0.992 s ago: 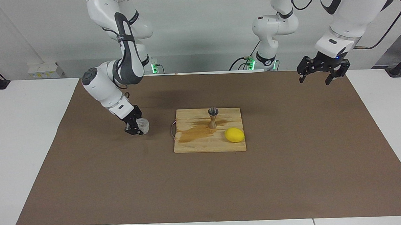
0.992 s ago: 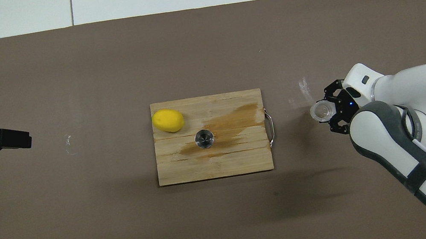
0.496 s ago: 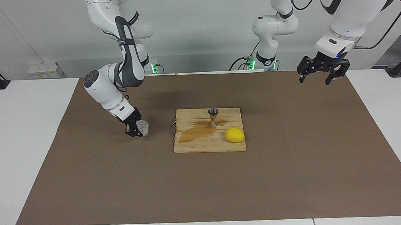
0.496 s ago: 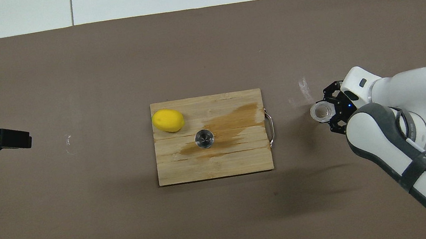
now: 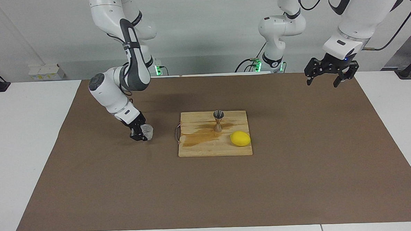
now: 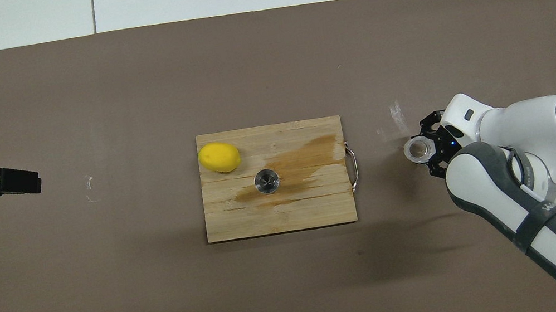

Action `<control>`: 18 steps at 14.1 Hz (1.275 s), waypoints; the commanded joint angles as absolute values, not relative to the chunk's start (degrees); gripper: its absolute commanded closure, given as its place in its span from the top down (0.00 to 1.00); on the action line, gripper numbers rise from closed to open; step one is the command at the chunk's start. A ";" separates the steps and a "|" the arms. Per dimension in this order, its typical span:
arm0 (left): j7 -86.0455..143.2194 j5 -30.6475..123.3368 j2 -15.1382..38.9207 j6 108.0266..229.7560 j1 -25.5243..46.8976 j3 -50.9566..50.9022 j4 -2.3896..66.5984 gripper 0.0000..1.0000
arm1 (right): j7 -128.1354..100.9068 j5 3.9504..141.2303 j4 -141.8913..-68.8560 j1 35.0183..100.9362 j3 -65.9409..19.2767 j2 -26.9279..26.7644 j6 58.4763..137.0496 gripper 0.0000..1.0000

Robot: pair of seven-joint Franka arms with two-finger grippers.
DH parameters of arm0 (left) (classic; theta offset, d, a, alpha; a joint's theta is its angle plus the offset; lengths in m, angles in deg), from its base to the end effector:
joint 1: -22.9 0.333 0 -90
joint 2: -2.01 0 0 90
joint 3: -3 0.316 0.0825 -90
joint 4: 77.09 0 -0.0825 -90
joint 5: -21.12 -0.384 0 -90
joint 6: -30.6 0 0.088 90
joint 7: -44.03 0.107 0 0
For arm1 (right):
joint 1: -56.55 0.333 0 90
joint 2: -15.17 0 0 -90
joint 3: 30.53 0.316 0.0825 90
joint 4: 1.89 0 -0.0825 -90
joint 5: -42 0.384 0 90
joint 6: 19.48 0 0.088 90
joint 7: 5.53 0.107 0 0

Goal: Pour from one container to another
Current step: 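Lower the glass cup onto the mat beside the board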

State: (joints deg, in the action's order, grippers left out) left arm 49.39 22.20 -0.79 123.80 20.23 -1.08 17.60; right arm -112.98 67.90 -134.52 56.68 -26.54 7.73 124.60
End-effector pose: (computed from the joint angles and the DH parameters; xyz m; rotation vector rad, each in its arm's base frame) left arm 0.5398 -0.0668 0.6174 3.1085 -0.3283 0.0353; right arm 0.5260 0.0342 0.2931 -2.0977 -2.1322 -0.3999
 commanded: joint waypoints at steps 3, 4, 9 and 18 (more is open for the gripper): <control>49.57 22.44 -0.54 124.46 19.56 -0.52 17.39 1.00 | -115.83 69.86 -135.65 56.46 -26.23 8.05 126.15 0.32; 49.48 22.44 -0.54 124.46 19.56 -0.52 17.39 1.00 | -115.83 69.86 -135.74 56.46 -26.23 8.14 126.15 0.35; 49.57 22.44 -0.54 124.46 19.56 -0.52 17.39 1.00 | -116.09 69.86 -135.74 56.46 -26.23 8.14 125.98 1.00; 49.57 22.44 -0.45 124.46 19.56 -0.52 17.39 1.00 | -116.01 69.86 -134.08 55.59 -26.40 11.03 121.94 1.00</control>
